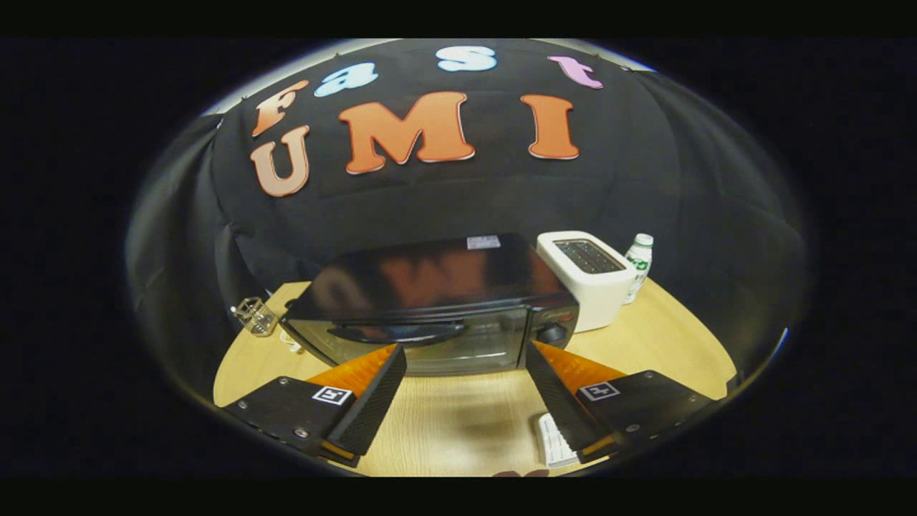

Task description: Open the toaster oven, put the food inside, and close the toaster oven door.

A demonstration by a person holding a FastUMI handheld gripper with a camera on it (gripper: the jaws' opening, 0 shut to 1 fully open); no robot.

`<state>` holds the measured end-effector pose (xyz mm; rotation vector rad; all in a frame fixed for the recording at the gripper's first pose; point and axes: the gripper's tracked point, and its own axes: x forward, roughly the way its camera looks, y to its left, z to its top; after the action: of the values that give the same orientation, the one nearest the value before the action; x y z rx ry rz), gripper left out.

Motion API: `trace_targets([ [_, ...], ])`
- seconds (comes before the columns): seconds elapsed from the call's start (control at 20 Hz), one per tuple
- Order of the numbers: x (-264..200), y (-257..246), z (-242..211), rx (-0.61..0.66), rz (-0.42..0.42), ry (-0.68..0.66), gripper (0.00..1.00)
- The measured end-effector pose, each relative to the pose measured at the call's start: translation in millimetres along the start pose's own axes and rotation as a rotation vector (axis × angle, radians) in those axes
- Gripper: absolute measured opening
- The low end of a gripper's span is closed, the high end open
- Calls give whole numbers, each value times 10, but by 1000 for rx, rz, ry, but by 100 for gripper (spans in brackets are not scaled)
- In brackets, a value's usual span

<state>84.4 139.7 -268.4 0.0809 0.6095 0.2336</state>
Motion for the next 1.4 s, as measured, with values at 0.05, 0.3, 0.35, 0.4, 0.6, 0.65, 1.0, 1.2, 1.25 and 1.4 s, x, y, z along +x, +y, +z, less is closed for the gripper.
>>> trace_targets([
  [0.05,-78,-47,158,-5,-7,-26,99],
  [0.3,-611,-210,1004,-35,-2,-184,99],
  [0.35,-743,-240,1193,-38,0,-222,99],
  [0.4,-882,-267,1336,-41,4,-247,99],
  [0.6,-1426,-322,1715,-82,6,-320,99],
  [0.65,-1557,-316,1813,-93,6,-349,99],
  [1.0,-2155,-406,1971,-111,-5,-437,99],
  [1.2,-2188,-442,1912,-116,-7,-434,99],
  [1.25,-2187,-448,1884,-111,-6,-431,99],
  [1.4,-2174,-443,1811,-93,5,-414,99],
])
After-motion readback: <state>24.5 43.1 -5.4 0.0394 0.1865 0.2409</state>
